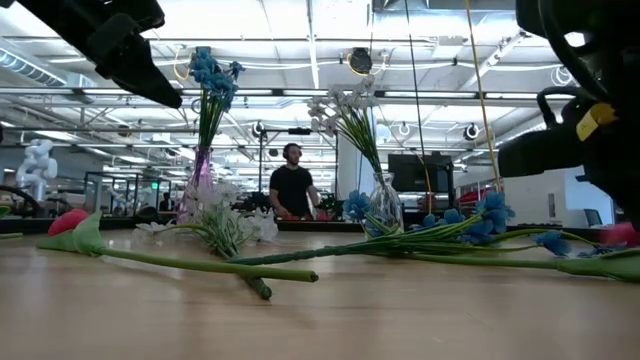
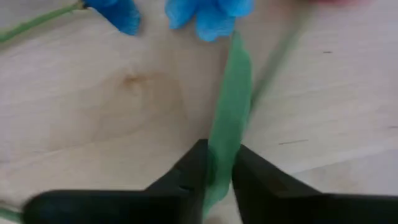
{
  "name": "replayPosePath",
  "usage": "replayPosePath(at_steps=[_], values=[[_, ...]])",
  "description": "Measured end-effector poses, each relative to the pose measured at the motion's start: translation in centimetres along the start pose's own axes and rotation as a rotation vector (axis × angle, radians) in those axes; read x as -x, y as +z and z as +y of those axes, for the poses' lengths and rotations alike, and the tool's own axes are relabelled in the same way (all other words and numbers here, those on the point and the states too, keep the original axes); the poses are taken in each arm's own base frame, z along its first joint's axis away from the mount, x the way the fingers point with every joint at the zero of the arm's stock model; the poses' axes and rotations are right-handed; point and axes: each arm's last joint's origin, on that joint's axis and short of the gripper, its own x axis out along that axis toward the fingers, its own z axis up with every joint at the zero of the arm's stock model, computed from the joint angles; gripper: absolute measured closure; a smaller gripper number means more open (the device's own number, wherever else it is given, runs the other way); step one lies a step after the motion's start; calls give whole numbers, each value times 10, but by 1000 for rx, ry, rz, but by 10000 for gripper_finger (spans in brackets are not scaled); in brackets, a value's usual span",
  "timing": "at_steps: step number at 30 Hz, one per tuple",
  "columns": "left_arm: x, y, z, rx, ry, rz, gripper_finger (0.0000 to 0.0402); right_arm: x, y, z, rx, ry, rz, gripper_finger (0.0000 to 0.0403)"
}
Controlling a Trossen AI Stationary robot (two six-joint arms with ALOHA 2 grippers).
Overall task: Sort flowers into vase by color
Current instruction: Put the right red tulip into the pink vase
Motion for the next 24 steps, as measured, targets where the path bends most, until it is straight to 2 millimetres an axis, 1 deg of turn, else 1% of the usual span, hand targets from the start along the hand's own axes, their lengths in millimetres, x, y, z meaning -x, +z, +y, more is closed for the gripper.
replayPosePath(at_steps=[2,3,5,7,10,12,16,19,21,24], values=[[0,0,0,0,0,0,185,1,0,1,10,14,-13,385],[0,0,0,0,0,0,185,4,2,1,15,24,-18,392],[0,0,0,1,0,-1,185,12,3,0,29,55,-33,391],[0,0,0,2,0,-1,185,23,8,-2,45,113,-90,390],[0,0,0,4,0,-3,185,56,15,-4,73,272,-170,396],[0,1,0,7,-2,-8,185,74,20,-8,117,383,-253,399],[0,8,-1,55,-17,-73,185,115,34,-16,275,629,-463,399],[1,16,-3,100,-33,-145,185,137,45,-22,411,718,-618,399],[2,22,-3,137,-46,-202,185,151,55,-24,396,788,-692,399],[5,32,-4,188,-67,-297,185,170,66,-21,396,866,-898,399]])
